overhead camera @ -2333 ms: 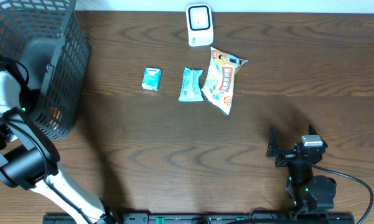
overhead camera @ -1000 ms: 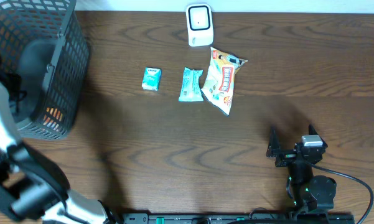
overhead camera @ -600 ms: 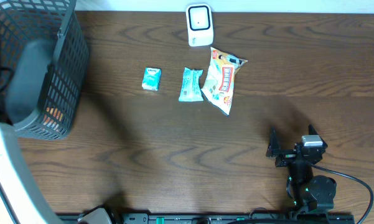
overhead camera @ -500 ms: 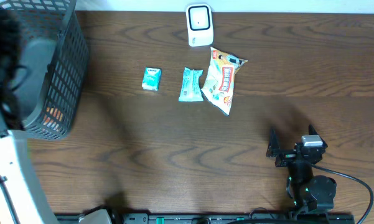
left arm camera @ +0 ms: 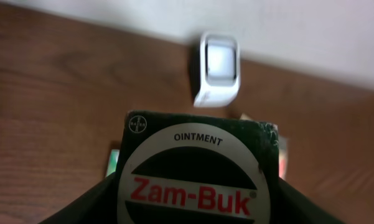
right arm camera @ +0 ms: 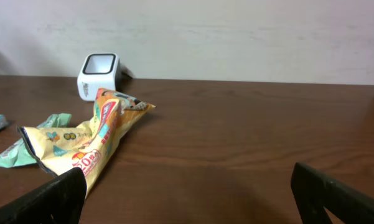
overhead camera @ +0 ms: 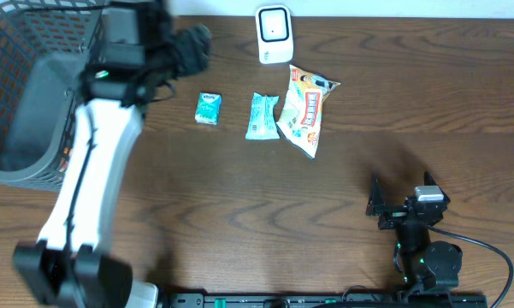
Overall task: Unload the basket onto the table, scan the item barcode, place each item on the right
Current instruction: 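Place the Zam-Buk box on the table left of the teal box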
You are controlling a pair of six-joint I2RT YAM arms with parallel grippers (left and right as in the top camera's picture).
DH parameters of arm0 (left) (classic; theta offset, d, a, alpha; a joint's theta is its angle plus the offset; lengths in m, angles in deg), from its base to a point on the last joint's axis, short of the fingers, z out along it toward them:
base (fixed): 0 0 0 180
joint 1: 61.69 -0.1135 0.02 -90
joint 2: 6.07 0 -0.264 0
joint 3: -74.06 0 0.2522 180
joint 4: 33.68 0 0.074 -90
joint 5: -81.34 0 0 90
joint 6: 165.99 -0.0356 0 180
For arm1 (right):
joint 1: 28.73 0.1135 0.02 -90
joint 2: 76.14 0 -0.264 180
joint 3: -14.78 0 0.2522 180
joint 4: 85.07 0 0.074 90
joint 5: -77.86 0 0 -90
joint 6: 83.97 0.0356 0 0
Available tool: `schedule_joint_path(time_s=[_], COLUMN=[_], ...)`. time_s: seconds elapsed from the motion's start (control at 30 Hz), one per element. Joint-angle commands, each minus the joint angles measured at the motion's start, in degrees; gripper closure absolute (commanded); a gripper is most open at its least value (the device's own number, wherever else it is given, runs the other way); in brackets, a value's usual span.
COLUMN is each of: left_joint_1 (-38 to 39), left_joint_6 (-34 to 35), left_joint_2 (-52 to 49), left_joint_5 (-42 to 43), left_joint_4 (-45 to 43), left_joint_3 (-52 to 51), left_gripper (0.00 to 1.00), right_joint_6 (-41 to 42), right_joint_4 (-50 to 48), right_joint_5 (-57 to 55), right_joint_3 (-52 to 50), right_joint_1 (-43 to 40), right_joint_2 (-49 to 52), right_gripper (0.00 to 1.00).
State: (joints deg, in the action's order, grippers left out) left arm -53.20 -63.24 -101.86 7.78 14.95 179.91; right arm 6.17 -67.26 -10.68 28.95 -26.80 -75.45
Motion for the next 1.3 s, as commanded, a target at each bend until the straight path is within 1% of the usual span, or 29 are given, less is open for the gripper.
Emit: schedule_joint_path(time_s=[0.0,0.1,0.23,0.37,0.43,0.63,0.8,0.87,1.0,1.07,1.17,1.23,1.27], left_joint_1=[0.96,1.25,1.07,1.07,1.07,1.07,1.09,1.14,1.27,1.51,1.86,1.95,1.95], left_joint_6=[-9.77,-9.75,-9.79,-9.79,-10.47,-11.06,-11.04,-11.04,-11.04,-11.04,-11.41,-12.85,-12.98], left_joint_2=[-4.28,-8.81,-13.75,-18.23,-20.41,-26.23,-28.41,-28.41,-28.39,-28.39,-28.39,-28.15,-27.76], left_joint_5=[-4.92,-13.46,-19.32,-27.45,-29.2,-29.16,-28.89,-26.23,-14.91,-11.04,-10.01,-10.05,-10.05], left_joint_4=[0.55,1.25,1.97,1.88,1.95,2.19,2.21,2.4,2.6,2.6,2.58,2.47,2.38], left_joint_3=[0.87,0.87,0.87,0.87,0.87,0.81,0.76,0.76,0.76,0.76,0.76,0.79,0.79], left_gripper=[0.39,0.39,0.39,0.39,0.39,0.39,0.39,0.39,0.39,0.39,0.38,0.37,0.33], right_joint_6=[-0.63,-0.63,-0.63,-0.63,-0.63,-0.63,-0.63,-0.63,-0.63,-0.63,-0.63,-0.63,-0.63], right_joint_4=[0.24,0.24,0.24,0.24,0.24,0.24,0.24,0.24,0.24,0.24,0.24,0.24,0.24], right_joint_5=[-0.46,-0.46,-0.46,-0.46,-0.46,-0.46,-0.46,-0.46,-0.46,-0.46,-0.46,-0.46,-0.46], right_joint_3=[-0.09,-0.09,-0.09,-0.09,-0.09,-0.09,-0.09,-0.09,-0.09,-0.09,-0.09,-0.09,-0.09], right_joint_1=[-0.5,-0.5,-0.5,-0.5,-0.5,-0.5,-0.5,-0.5,-0.5,-0.5,-0.5,-0.5,-0.5], right_joint_2=[-0.31,-0.31,-0.31,-0.31,-0.31,-0.31,-0.31,-0.31,-0.31,-0.31,-0.31,-0.31,-0.31], right_gripper=[0.01,0.01,0.01,0.01,0.01,0.01,0.01,0.01,0.01,0.01,0.01,0.01,0.01])
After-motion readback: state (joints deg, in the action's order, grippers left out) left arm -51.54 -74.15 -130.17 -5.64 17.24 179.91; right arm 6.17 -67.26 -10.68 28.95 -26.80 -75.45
